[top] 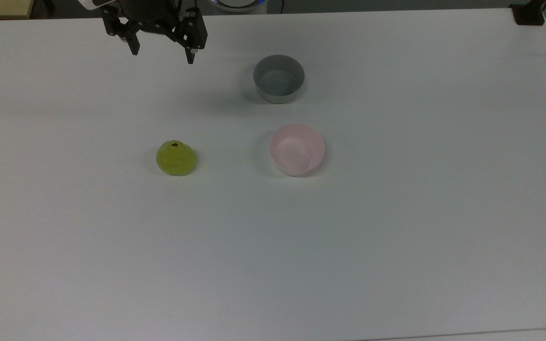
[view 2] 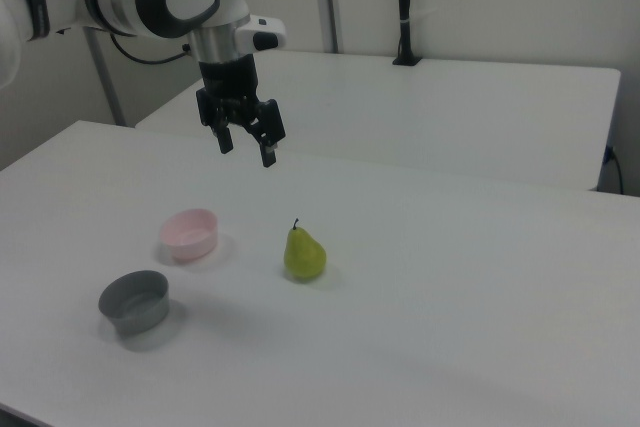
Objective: Place the pear in the bowl
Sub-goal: 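Move the open gripper toward the green pear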
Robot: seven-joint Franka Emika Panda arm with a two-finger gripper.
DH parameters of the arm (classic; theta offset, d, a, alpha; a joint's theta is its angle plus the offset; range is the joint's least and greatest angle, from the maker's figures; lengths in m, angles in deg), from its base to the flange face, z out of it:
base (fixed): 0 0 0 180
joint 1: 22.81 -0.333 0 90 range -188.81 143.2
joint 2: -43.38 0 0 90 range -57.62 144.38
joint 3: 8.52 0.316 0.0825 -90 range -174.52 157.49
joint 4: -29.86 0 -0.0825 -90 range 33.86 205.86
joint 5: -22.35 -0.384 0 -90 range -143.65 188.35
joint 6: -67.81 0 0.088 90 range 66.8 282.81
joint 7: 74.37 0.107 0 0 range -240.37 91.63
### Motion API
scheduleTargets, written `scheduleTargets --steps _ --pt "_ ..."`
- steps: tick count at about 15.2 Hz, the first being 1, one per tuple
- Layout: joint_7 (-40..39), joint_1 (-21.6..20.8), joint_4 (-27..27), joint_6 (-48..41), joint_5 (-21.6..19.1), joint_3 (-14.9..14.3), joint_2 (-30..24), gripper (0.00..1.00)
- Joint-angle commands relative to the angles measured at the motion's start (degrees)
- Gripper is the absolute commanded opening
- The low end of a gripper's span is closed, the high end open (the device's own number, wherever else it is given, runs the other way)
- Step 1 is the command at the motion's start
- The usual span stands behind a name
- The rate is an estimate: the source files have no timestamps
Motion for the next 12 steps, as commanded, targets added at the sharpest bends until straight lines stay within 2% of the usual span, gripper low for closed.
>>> scheduleTargets --steps 1,9,12 --pt "0.3 -2.2 0.6 0.9 -1.1 -2.4 -1.2 1.00" --pt "0.2 -2.6 0.6 1.1 -1.0 -2.5 -1.0 1.00" --pt "0.0 -4.9 0.6 1.2 -0.6 -4.6 -0.9 1.00"
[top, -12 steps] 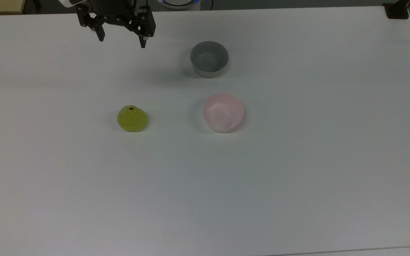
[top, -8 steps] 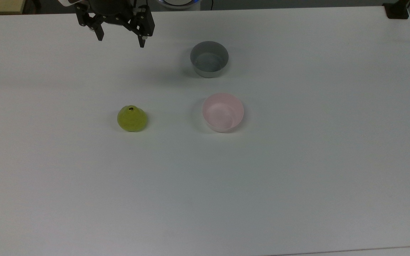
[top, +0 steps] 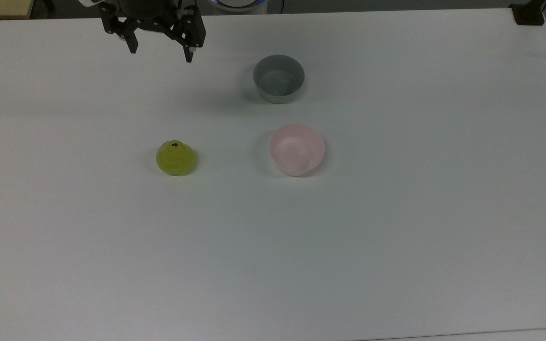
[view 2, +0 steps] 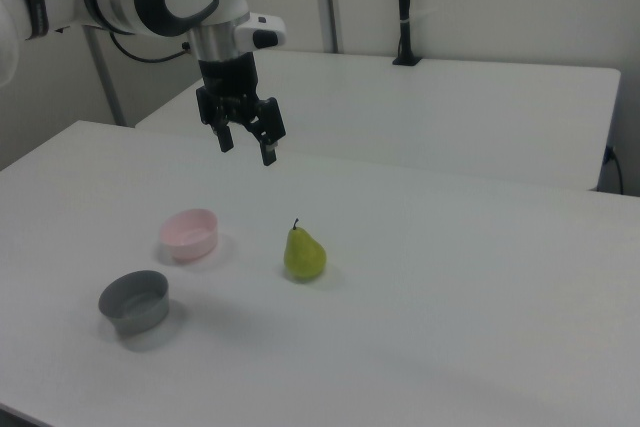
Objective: Place the pear in the bowl
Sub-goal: 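Move the open gripper toward the green pear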
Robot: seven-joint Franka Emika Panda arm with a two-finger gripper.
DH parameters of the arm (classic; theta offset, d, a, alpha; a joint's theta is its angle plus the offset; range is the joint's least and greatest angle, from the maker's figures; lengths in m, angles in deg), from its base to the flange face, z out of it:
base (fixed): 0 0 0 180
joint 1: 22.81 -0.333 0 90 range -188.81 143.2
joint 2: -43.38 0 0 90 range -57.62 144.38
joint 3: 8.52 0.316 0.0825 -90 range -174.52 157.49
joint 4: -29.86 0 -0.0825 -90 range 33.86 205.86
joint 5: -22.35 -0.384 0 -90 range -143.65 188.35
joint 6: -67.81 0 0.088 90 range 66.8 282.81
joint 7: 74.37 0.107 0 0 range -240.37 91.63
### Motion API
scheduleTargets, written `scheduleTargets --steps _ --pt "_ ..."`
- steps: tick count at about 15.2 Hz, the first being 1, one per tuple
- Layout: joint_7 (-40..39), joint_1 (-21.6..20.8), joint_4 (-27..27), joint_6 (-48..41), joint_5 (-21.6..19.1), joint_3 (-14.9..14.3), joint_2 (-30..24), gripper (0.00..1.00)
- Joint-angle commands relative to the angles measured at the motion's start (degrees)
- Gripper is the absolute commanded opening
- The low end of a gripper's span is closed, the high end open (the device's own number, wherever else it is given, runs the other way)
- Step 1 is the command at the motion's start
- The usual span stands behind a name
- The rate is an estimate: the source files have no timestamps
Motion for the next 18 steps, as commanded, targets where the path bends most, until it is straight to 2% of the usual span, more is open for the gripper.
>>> scheduleTargets --steps 1,7,12,18 --pt "0.0 -4.5 0.6 1.1 -0.6 -4.1 -0.7 1.00" --pt "-0.3 -5.5 0.4 1.0 -0.3 -4.3 0.1 1.00" --pt "-5.1 -5.7 0.3 1.1 -0.3 -4.4 1.3 1.00" --pt "-9.5 -5.2 -0.5 5.9 -0.1 -4.7 8.3 1.00"
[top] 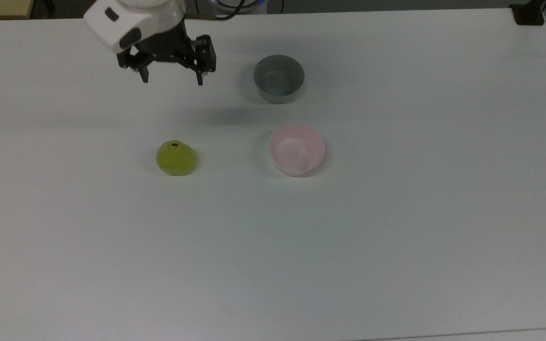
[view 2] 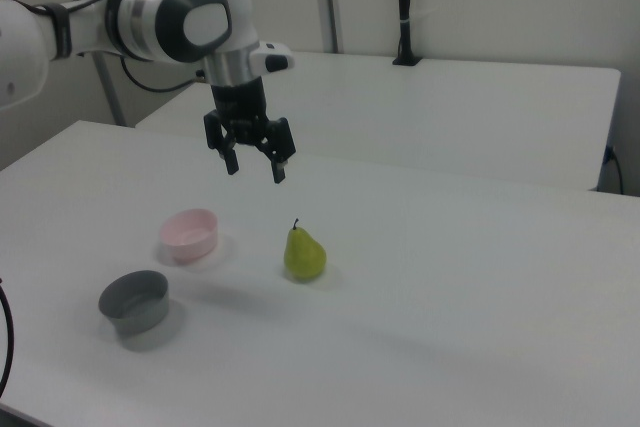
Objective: Place the pear in the bowl
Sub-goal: 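Lower the gripper over the green pear and close on it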
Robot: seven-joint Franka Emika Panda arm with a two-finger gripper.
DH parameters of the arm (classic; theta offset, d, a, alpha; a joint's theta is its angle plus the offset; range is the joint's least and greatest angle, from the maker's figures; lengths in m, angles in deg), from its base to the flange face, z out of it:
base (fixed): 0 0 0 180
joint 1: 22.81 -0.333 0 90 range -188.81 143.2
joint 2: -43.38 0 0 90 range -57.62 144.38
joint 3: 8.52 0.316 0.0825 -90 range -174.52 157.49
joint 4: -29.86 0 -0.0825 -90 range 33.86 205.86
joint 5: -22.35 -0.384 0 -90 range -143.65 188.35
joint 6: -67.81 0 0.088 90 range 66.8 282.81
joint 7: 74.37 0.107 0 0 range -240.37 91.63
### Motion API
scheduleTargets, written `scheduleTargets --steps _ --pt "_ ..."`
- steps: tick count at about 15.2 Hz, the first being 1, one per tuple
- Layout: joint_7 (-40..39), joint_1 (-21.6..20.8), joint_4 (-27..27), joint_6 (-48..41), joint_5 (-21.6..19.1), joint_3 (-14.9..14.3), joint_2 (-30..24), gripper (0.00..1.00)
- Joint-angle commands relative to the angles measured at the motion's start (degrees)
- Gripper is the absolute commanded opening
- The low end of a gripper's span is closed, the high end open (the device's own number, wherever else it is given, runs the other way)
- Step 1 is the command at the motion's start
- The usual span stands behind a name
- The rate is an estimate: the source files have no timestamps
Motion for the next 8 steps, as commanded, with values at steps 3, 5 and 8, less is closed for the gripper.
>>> scheduleTargets --steps 3,5,8 --pt "-3.4 -0.7 -0.6 6.4 0.6 -1.2 7.1 1.00" --pt "-3.7 -0.9 -0.6 8.0 1.7 -1.3 9.1 1.00" --pt "-5.9 -1.0 -0.4 10.6 2.0 -1.3 11.7 1.00"
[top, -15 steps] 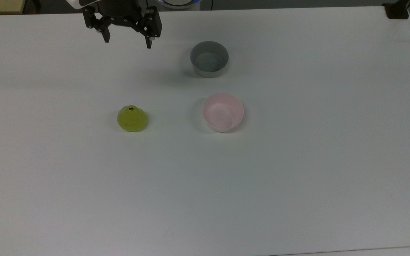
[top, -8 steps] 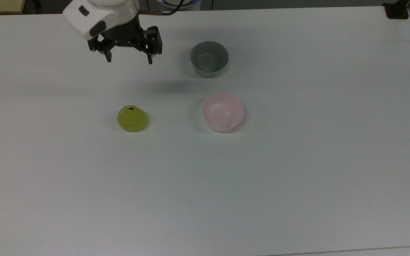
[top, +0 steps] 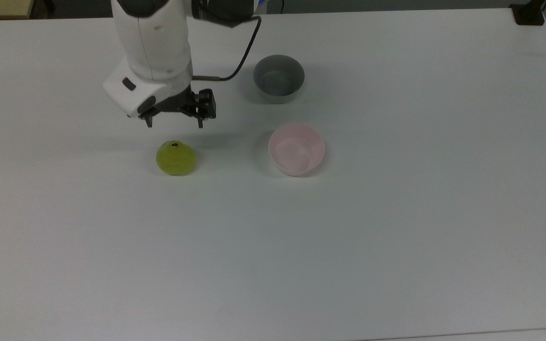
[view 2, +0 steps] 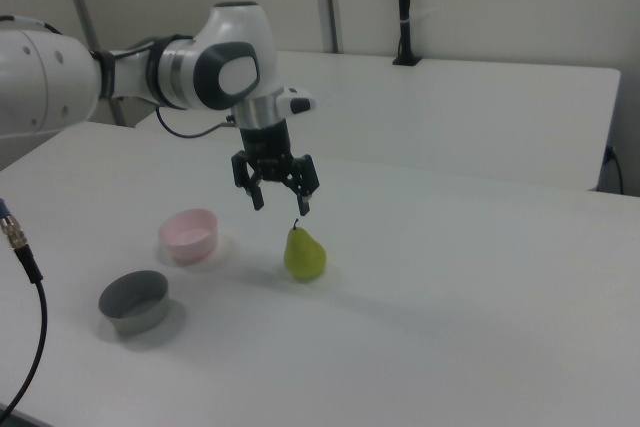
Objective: Place the pear in the bowl
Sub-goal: 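Lower the gripper over the green pear and close on it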
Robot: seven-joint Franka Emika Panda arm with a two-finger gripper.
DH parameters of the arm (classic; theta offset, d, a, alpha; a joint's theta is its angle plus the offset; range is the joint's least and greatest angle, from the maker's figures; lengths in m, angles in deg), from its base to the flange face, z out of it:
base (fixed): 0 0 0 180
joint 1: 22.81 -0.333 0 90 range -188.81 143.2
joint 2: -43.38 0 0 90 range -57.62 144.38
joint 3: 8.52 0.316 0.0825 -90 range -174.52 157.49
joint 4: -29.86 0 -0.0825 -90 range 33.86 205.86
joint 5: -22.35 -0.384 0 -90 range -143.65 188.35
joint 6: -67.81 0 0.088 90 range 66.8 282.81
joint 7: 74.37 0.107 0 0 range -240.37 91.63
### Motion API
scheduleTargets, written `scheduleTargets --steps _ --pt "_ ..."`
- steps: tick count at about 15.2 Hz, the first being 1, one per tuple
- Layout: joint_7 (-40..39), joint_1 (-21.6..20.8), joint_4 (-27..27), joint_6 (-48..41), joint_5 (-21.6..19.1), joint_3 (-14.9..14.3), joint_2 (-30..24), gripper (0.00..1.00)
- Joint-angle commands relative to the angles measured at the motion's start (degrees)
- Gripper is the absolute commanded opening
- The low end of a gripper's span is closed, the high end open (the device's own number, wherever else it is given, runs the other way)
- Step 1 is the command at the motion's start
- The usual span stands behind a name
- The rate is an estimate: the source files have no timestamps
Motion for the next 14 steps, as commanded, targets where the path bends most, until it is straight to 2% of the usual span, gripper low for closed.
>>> scheduleTargets --steps 1,6,9,14 --pt "-3.9 -1.0 -0.3 3.0 0.7 -1.2 3.0 1.00" --pt "-8.7 -1.1 0.6 5.9 0.7 -1.7 6.6 1.00" --pt "-12.8 -0.8 1.3 6.7 0.6 -2.2 6.9 1.00" --pt "-14.6 -0.8 4.1 10.9 0.6 -2.2 7.5 1.00"
